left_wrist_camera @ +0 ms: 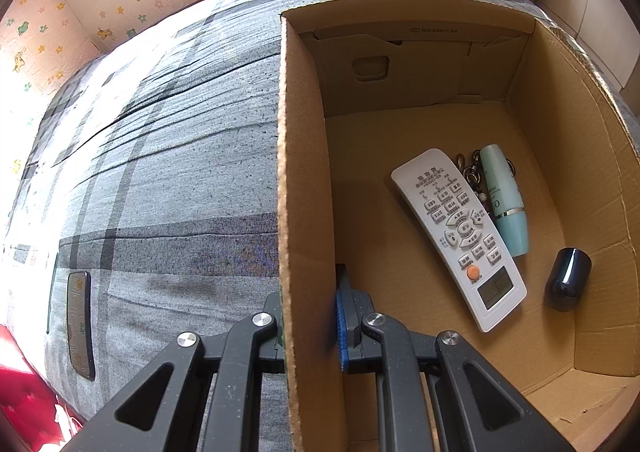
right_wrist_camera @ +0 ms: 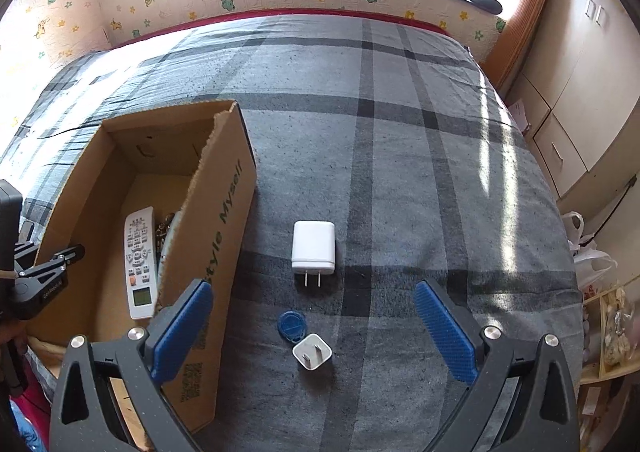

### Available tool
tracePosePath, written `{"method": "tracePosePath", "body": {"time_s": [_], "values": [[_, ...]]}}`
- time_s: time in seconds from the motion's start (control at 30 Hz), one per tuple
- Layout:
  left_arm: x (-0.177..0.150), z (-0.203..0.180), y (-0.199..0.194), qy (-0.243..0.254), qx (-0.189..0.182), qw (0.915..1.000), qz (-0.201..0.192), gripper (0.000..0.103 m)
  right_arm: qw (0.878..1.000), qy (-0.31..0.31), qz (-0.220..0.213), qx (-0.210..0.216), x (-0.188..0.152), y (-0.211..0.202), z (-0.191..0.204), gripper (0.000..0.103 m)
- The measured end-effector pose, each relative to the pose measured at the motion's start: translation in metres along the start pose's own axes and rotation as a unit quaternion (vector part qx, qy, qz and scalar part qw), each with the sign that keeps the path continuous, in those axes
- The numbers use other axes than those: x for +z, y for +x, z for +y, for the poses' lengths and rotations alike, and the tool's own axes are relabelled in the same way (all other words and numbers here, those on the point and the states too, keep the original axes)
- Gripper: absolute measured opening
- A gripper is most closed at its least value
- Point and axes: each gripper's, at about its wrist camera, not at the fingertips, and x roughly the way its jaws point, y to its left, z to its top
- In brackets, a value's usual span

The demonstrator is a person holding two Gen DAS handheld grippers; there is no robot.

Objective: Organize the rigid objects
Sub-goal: 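Withdraw the right tool from the box toward the white charger plugs, then grasp the small white charger plug with the right tool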

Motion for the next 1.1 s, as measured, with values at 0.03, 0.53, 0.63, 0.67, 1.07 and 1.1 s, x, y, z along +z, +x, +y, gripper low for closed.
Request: {"method": "tracePosePath", "body": {"time_s": [0.03,0.53,0.63,0.67,1.07,1.1], "values": [[0.000,0.000,0.000,0.000,0.000,1.0000,0.000,0.014,1.000,0.003,0.004,-0.001,-0.004,0.004,-0.003,0.103],[0.000,-0.001,0.000,0.002,0.002,1.0000,-0.001,0.014,0.998,0.012,0.065,0.001,-0.051,0.063,-0.014,0.103],[0.000,-0.001,0.001,0.002,0.002,1.0000,-0.001,0.014,0.997,0.011,0.073,0.002,-0.057,0.071,-0.013,0.102],[0.000,-0.001,0.000,0.002,0.002,1.0000,-0.001,0.014,0.997,0.012,0.076,0.003,-0.058,0.074,-0.013,0.102],[0.000,-0.003,0.002,0.003,0.004,1.0000,-0.001,0.014,0.995,0.017,0.092,0.037,-0.062,0.079,-0.011,0.043],[0.000,-0.003,0.002,0.003,0.004,1.0000,-0.001,0.014,0.994,0.016,0.093,0.045,-0.061,0.079,-0.010,0.035]]}}
